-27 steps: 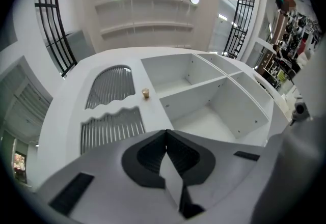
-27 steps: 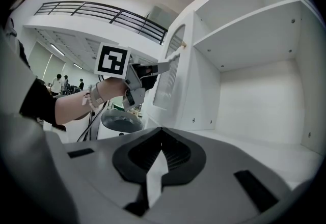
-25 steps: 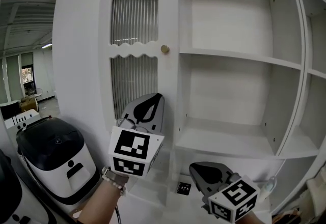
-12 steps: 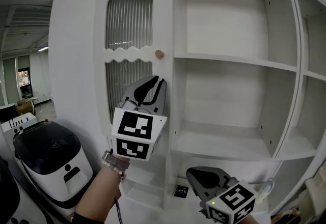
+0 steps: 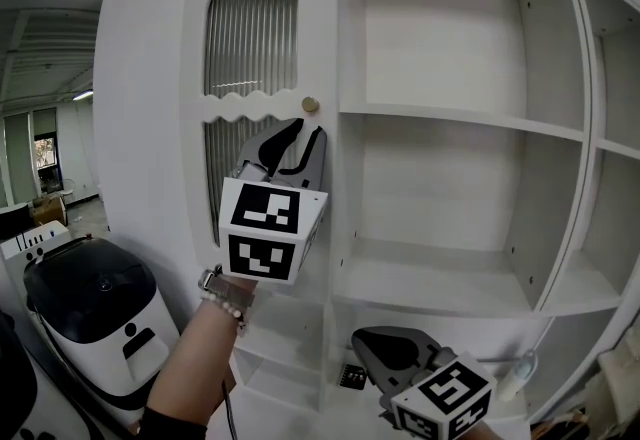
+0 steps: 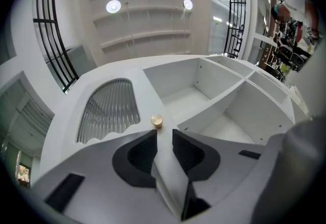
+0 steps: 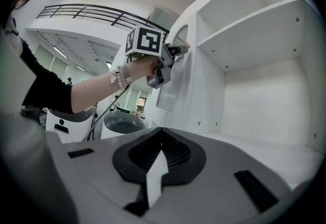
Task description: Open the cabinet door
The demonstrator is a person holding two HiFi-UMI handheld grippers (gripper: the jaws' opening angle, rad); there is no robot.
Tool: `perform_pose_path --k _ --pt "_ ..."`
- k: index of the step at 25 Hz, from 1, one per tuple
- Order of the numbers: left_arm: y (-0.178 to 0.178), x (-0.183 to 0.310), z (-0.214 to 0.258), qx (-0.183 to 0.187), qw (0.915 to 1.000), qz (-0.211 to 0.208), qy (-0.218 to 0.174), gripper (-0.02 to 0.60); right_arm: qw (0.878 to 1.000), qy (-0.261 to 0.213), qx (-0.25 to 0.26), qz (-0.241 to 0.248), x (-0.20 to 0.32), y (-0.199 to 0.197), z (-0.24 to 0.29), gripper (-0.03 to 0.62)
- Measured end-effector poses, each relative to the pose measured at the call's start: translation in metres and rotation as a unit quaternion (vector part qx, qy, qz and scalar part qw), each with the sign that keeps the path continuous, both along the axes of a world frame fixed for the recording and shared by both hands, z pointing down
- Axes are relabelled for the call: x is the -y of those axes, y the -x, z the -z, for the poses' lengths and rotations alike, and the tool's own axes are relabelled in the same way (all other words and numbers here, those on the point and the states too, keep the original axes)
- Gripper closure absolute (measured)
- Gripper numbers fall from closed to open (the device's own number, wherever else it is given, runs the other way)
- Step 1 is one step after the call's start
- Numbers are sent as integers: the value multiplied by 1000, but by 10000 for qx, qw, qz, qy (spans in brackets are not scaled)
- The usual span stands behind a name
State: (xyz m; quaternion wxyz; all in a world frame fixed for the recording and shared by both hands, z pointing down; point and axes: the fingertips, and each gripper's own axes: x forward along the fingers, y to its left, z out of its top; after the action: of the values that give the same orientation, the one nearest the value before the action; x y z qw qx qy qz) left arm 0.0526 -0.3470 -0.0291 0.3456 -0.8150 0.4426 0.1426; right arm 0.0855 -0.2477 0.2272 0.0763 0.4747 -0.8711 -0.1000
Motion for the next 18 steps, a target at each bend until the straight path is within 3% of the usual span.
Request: perform_pose_path --k 10,18 --pt "-1 5 21 -202 9997 -154 26 468 10000 9 -37 57 2 4 -1 592" --pt "-7 3 38 -105 9997 119 -186 467 9999 91 -52 -6 2 -2 -8 592"
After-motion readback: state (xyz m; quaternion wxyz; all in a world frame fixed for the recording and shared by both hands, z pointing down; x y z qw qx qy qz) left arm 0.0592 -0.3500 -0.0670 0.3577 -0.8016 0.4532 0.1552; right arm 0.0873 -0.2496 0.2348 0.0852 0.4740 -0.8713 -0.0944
